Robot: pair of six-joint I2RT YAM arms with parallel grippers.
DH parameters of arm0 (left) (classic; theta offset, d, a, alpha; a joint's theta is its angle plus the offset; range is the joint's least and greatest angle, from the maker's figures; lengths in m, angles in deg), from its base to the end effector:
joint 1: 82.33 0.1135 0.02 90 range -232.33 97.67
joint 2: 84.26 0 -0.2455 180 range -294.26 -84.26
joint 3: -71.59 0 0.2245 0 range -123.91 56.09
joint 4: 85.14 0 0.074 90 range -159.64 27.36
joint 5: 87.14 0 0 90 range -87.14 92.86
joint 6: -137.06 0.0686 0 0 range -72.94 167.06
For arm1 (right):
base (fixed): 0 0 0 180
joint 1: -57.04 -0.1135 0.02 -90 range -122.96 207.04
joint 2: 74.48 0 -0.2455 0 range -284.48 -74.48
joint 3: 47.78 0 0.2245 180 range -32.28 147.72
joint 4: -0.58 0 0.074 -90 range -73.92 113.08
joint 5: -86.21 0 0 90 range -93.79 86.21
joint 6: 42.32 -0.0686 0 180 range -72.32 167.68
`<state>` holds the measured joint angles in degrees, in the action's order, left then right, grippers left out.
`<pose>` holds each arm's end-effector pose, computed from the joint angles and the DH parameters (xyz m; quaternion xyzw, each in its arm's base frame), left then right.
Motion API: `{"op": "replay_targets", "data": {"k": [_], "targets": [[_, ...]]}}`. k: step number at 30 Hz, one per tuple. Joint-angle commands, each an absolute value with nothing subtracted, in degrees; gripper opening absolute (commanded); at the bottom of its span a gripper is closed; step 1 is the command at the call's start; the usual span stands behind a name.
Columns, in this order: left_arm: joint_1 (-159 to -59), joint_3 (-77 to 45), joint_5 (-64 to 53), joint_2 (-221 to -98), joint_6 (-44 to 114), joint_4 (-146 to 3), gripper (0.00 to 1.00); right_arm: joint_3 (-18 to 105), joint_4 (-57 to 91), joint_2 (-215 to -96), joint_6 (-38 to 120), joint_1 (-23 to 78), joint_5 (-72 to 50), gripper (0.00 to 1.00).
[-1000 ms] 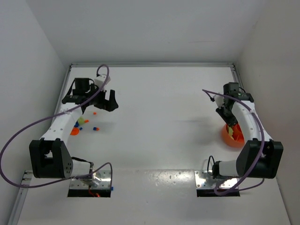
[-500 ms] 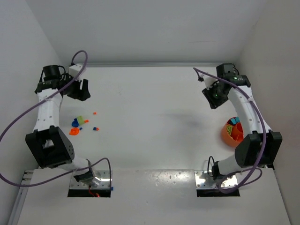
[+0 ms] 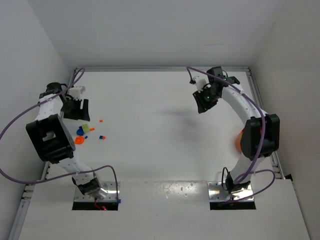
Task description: Sort the legos into containers by color
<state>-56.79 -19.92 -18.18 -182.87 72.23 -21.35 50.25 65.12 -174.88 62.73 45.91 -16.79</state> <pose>0.3036 0.1178 0.1981 0.0272 0.9696 -0.0928 0.2246 0.3344 0.0815 0.2161 -0.2425 0.9430 0.1040 0.2025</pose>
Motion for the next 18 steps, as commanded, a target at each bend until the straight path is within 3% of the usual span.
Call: {"op": "replay_targets", "data": {"k": [1, 18], "targets": [[-57.28, -18.71, -15.6, -180.93, 67.11, -23.94, 0.74, 50.69, 60.03, -175.46, 59.64, 45.0, -20.14, 0.35], [-57.28, -16.16, -18.23, -189.72, 65.17, -30.18, 0.78, 47.35, 58.8, -174.94, 58.58, 43.42, -20.67, 0.35]]}}
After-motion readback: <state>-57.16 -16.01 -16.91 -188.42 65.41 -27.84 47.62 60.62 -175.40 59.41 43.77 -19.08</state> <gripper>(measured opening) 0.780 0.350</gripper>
